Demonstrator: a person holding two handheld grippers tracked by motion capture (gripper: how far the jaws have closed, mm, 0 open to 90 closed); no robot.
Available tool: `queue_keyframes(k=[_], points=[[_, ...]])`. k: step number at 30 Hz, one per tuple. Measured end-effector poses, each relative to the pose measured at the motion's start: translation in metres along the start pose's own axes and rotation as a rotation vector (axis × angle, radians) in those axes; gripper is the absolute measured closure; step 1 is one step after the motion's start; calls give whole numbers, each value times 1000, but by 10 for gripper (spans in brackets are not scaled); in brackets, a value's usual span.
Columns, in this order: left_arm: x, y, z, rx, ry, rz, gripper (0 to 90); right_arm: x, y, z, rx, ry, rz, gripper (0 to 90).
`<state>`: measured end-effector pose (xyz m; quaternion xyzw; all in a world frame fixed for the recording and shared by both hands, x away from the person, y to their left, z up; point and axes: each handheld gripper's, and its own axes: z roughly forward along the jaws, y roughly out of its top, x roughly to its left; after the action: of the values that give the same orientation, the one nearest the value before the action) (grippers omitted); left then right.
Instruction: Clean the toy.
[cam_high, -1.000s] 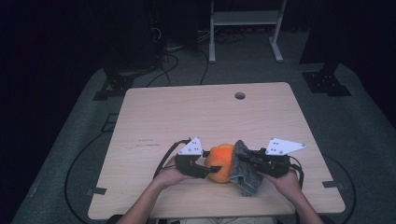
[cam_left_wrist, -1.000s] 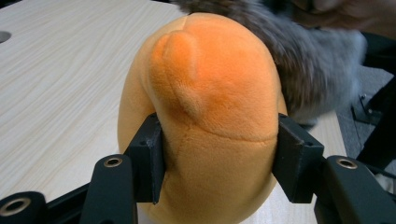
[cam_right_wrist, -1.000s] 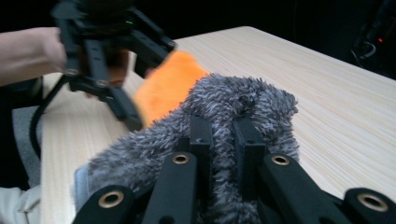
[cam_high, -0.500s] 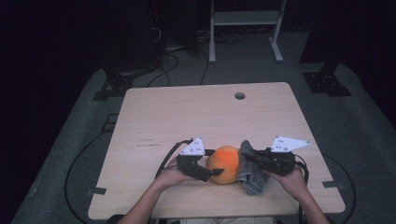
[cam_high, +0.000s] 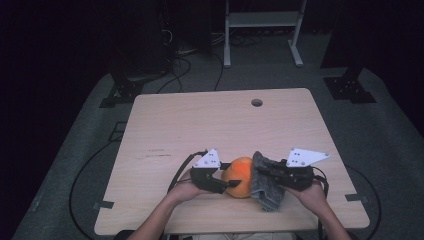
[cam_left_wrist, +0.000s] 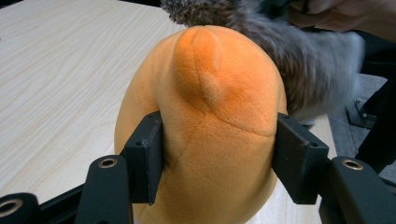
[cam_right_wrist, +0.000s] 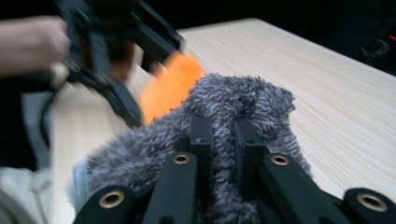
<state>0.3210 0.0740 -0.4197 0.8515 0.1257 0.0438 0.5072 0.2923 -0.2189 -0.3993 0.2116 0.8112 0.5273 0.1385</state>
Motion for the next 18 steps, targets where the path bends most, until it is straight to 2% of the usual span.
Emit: queue_keyframes(k=[2, 3, 5, 7, 11, 15, 16, 18], points=[[0, 0, -1, -2, -7, 0, 404, -4, -5, -4, 20, -27, 1, 804], [0, 0, 0, -4, -16, 6, 395, -6, -7, -4, 20, -24, 12, 804], [-1, 2, 0, -14, -35, 17, 318, -7, -9, -5, 29, -13, 18, 804], [-2, 2, 0, -24, -29, 36, 284, -6, -7, -7, 31, -4, 13, 804], [-12, 4, 3, -8, -13, 122, 385, 2, 1, -6, -2, 66, 2, 805], [-23, 6, 5, 25, -17, 233, 417, 15, 16, -1, -42, 127, -21, 804], [-25, 6, 5, 37, -23, 253, 418, 17, 18, 1, -41, 130, -26, 804], [-25, 6, 4, 44, -27, 262, 412, 18, 19, 3, -22, 131, -34, 805]])
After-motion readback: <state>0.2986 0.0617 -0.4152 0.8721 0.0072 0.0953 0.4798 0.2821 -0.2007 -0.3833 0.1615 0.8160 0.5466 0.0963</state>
